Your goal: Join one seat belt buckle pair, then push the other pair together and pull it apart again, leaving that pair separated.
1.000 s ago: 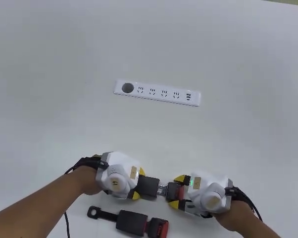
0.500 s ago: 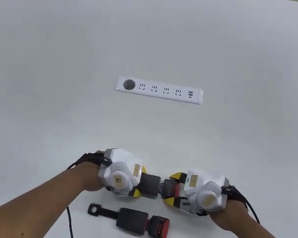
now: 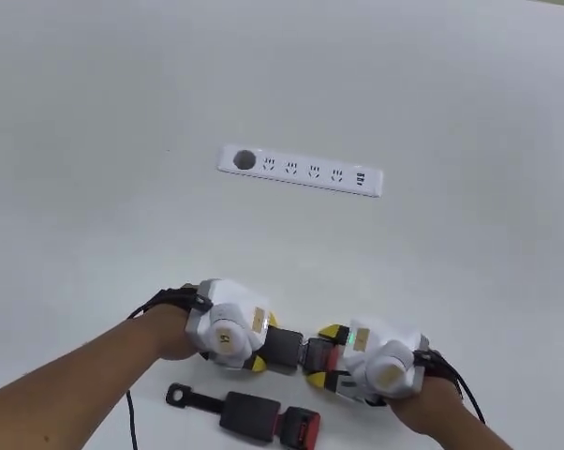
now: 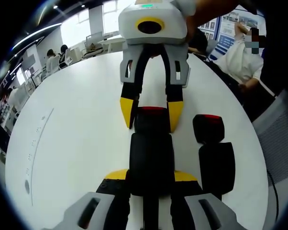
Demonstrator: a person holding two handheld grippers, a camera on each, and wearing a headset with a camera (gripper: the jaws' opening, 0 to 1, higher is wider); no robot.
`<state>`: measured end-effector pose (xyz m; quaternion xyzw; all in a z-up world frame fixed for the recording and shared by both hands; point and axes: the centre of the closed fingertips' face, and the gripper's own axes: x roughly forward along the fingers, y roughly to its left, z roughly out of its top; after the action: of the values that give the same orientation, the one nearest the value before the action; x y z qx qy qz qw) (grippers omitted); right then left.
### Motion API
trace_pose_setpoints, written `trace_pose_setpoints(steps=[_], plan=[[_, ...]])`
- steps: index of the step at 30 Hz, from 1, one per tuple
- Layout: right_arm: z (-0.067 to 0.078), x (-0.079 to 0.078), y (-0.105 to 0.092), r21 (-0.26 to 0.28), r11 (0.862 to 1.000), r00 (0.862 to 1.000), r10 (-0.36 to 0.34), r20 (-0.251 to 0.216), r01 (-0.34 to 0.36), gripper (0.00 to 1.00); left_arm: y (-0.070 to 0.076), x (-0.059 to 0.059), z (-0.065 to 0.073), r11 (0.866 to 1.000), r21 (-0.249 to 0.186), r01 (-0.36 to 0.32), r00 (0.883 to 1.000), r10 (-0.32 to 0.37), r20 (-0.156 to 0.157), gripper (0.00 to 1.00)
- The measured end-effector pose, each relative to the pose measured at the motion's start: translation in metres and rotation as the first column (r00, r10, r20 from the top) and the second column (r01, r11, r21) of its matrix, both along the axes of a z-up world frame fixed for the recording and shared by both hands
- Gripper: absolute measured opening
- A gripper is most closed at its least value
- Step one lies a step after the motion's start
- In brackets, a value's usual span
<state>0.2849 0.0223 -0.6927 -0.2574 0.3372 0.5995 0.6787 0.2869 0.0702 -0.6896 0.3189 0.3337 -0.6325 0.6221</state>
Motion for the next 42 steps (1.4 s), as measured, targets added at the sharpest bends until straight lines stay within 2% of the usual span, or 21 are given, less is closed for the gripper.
trace_pose_setpoints(steps=[18, 33, 42], plan=[[-0.0011, 0.0003, 0.0005, 0.007, 1.000, 1.000, 0.005, -0.002, -0.005, 0.32, 0.0020, -0.0003, -0.0030, 1.000, -0.001, -0.001, 1.000, 0.001, -0.001, 0.32], [-0.0055, 0.0022, 0.0013, 0.019, 1.000, 1.000, 0.005, -0.004, -0.005, 0.32, 0.0033, 0.0009, -0.0018, 1.000, -0.024, -0.010, 1.000, 0.010, -0.008, 0.33], [-0.0023, 0.0025, 0.0022, 0.026, 1.000, 1.000, 0.004, -0.001, -0.004, 0.32, 0.0037, 0.0013, -0.0006, 1.000, -0.024, -0.012, 1.000, 0.012, -0.009, 0.33]])
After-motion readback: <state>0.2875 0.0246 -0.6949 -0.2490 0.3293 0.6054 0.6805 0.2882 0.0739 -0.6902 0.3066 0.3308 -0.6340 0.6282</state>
